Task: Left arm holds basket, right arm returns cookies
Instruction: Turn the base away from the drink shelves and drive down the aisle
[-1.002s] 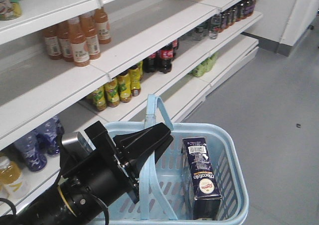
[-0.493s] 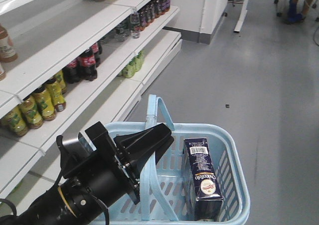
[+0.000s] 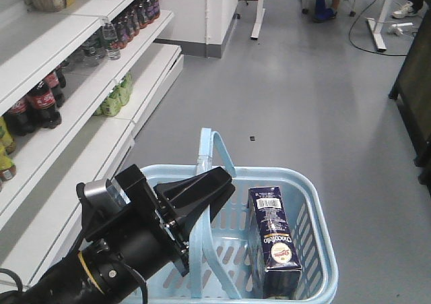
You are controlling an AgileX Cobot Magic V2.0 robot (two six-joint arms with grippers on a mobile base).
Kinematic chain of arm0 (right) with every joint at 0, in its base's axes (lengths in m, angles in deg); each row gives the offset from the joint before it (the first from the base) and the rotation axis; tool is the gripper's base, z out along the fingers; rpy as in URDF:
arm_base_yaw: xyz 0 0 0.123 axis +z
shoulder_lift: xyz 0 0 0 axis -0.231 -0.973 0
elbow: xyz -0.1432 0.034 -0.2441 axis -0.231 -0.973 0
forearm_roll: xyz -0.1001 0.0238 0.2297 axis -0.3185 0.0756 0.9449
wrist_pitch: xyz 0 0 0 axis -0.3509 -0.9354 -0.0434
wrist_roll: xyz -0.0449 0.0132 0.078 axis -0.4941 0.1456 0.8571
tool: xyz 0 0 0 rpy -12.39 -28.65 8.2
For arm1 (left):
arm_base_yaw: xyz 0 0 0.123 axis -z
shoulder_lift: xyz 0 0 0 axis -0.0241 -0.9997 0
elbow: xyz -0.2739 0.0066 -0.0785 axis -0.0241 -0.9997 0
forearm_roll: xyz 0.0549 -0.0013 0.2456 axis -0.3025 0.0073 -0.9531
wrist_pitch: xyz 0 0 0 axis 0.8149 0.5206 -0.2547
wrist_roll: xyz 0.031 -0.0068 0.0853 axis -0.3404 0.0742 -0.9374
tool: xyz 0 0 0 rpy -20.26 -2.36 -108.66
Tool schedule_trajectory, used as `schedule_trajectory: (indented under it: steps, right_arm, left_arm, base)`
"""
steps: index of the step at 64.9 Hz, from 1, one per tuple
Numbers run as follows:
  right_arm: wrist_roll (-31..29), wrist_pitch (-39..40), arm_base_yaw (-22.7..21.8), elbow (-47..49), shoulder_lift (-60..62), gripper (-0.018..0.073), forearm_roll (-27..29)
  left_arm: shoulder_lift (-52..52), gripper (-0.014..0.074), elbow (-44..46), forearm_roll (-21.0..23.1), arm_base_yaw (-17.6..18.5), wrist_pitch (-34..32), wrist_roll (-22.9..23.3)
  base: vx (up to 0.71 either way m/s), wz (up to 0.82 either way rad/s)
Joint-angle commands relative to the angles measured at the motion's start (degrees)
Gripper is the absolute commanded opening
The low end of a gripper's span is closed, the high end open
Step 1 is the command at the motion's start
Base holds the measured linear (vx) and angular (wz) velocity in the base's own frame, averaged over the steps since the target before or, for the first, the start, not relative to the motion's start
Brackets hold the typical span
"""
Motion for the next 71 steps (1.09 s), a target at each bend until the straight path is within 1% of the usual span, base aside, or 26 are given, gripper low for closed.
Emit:
schedule_trajectory:
  steps: [1, 40, 71]
  right_arm:
    - [-0.2, 4.1, -0.4, -1.0, 0.7, -0.0006, -0.6]
    - [-0.2, 4.1, -0.4, -1.0, 0.7, -0.0006, -0.6]
    - [-0.2, 4.1, -0.4, -1.0, 0.7, -0.0006, -0.6]
  left_arm:
    - [2.2, -0.0003, 1.6, 0.0, 0.4, -16.4, 0.2]
    - [2.2, -0.0003, 1.6, 0.0, 0.4, -16.4, 0.2]
    - [2.2, -0.0003, 1.6, 0.0, 0.4, -16.4, 0.2]
  base:
    - [0.07, -0.31]
    - [0.07, -0.27]
    - [0.10, -0.12]
